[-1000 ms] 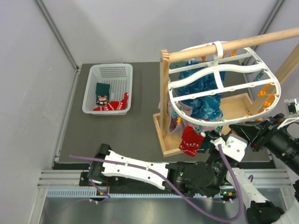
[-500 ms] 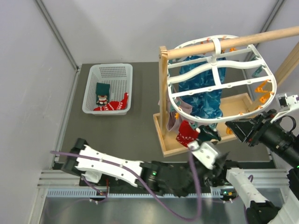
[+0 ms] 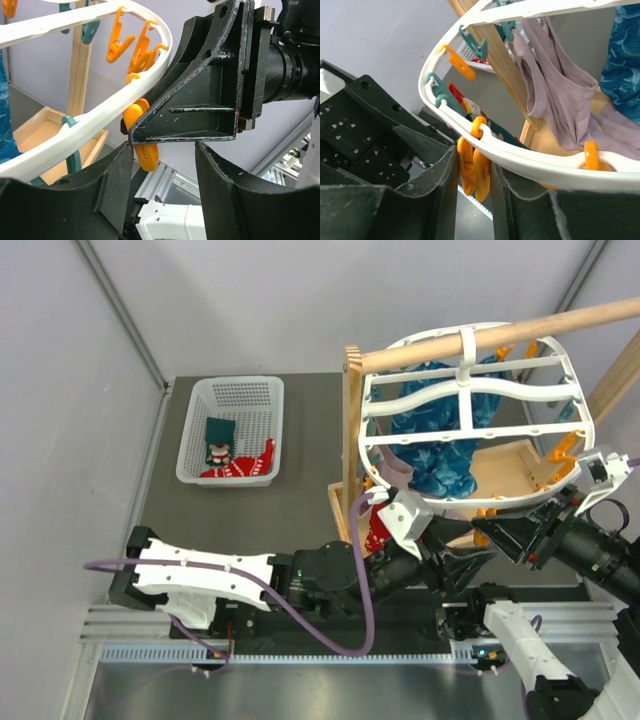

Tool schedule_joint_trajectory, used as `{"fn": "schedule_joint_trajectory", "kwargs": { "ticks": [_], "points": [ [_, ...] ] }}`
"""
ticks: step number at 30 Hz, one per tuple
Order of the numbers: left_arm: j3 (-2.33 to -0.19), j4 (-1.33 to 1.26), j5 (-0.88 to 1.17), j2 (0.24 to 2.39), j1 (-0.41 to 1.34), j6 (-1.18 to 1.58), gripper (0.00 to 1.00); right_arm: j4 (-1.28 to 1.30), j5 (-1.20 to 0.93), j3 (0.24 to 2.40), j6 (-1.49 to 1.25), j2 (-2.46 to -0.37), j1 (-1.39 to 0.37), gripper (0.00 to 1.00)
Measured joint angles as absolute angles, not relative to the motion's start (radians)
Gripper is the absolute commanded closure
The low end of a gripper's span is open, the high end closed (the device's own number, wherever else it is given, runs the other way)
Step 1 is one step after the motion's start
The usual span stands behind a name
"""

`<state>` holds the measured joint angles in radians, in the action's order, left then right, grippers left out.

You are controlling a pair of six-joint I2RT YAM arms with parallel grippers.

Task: Clip the socks to the hanger
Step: Open the clamp at the hanger.

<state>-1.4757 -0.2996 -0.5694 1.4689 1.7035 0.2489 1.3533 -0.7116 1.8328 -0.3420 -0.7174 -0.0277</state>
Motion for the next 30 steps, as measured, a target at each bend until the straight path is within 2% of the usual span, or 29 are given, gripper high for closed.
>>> {"fn": "schedule_joint_trajectory", "kwargs": {
  "ticks": [9,12,15,24,27,28,30],
  "points": [
    [-1.483,-0.266,-0.574,1.475,1.702,0.289,0.55,1.354,-0.709,1.832,-0.345,-0.710,-0.025,1.00],
    [-1.483,-0.264,-0.590,1.474,1.704,0.296,0.55,1.354,-0.710,1.833,-0.346,-0.710,-0.025,1.00],
    [-1.483,-0.260,-0.611,1.474,1.708,0.317,0.49,1.354,-0.719,1.832,-0.352,-0.710,-0.025,1.00],
    [-1.485,-0.201,-0.672,1.489,1.710,0.361,0.52,1.350,-0.755,1.832,-0.378,-0.710,-0.025,1.00],
    [-1.498,-0.202,-0.670,1.506,1.710,0.362,0.67,1.350,-0.756,1.832,-0.380,-0.710,-0.025,1.00],
    [-1.511,-0.202,-0.667,1.516,1.712,0.356,0.80,1.348,-0.756,1.832,-0.380,-0.710,-0.025,1.00],
    [-1.541,-0.194,-0.679,1.536,1.716,0.353,0.99,1.339,-0.756,1.832,-0.382,-0.710,-0.024,0.91]
  ]
}}
